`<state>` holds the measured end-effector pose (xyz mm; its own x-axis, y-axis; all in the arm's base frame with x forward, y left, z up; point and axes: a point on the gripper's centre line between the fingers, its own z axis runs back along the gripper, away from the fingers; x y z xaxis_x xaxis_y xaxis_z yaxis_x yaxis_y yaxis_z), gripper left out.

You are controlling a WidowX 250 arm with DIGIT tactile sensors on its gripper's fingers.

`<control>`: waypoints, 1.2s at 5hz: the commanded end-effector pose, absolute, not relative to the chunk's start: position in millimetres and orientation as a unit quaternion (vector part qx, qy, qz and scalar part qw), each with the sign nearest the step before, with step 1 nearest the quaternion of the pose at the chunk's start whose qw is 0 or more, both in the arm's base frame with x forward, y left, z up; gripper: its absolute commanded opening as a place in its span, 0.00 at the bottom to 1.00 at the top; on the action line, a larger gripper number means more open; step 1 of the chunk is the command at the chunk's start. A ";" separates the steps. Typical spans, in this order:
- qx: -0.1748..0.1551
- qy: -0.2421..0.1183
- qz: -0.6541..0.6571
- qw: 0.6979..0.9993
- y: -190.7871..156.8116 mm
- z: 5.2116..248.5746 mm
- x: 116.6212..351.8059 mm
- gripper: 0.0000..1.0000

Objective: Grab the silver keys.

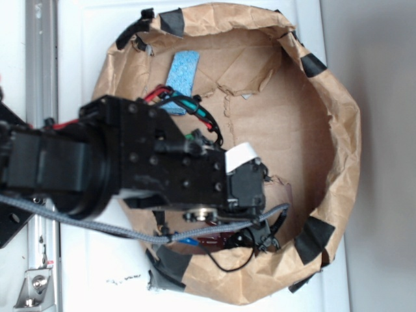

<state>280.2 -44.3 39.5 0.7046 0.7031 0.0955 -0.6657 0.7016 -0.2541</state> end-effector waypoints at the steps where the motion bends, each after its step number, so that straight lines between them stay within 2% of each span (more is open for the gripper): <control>1: -0.115 -0.119 0.338 0.927 -37.1 73.3 294.1 0.00; 2: -0.131 -0.137 0.301 0.935 -14.2 107.7 292.7 0.00; 3: -0.138 -0.090 0.349 0.923 26.8 154.7 281.8 0.00; 4: -0.165 -0.117 0.311 0.929 39.8 201.0 276.3 0.00; 6: -0.080 -0.040 0.227 0.970 7.8 173.8 284.9 0.00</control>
<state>275.3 2.8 153.1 0.8968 0.4413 -0.0300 -0.4405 0.8848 -0.1519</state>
